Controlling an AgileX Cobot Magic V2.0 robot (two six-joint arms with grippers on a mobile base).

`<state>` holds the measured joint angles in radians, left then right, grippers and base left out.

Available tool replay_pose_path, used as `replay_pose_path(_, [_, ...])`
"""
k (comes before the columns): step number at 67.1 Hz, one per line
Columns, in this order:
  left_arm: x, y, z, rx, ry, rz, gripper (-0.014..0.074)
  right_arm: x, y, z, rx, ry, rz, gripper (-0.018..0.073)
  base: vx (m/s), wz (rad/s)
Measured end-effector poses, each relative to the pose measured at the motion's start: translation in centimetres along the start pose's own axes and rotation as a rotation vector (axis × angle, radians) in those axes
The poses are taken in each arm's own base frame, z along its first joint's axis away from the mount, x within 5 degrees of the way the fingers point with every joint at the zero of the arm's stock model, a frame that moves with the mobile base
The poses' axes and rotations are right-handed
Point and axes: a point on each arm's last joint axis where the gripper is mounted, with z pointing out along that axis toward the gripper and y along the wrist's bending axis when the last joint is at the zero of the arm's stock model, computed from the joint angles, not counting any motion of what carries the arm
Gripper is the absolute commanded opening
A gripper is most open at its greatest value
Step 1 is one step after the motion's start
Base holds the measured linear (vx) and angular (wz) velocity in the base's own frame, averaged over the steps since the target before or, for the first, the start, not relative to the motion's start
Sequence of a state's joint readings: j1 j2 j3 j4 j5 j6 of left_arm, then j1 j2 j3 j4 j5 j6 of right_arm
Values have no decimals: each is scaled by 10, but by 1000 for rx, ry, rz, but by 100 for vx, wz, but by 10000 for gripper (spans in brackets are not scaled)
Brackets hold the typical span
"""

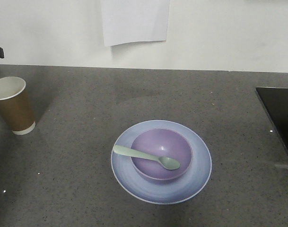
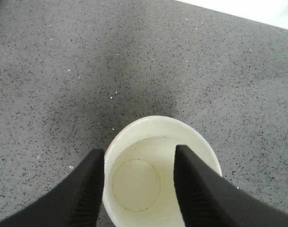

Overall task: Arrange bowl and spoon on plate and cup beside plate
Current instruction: 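Move the left gripper down onto the rim of the brown cup, then grip the cup rim with the left gripper and lift it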

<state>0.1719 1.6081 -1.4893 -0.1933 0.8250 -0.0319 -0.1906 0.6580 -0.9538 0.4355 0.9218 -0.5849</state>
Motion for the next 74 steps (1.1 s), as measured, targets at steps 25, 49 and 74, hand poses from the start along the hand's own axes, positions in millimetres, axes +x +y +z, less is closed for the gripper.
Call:
replay_pose_path(25, [5,6,28,-28,67,8,340,0,0,0,-1,2,0,-3,0,0])
replay_pose_path(49, [10,11,46,-46,121,13,338,1,0,0,-5,8,0,-3,0,0])
replay_pose_path(74, [17,14,60,-54,192,9,225,1,1,0,-7,10,0,-3,0,0])
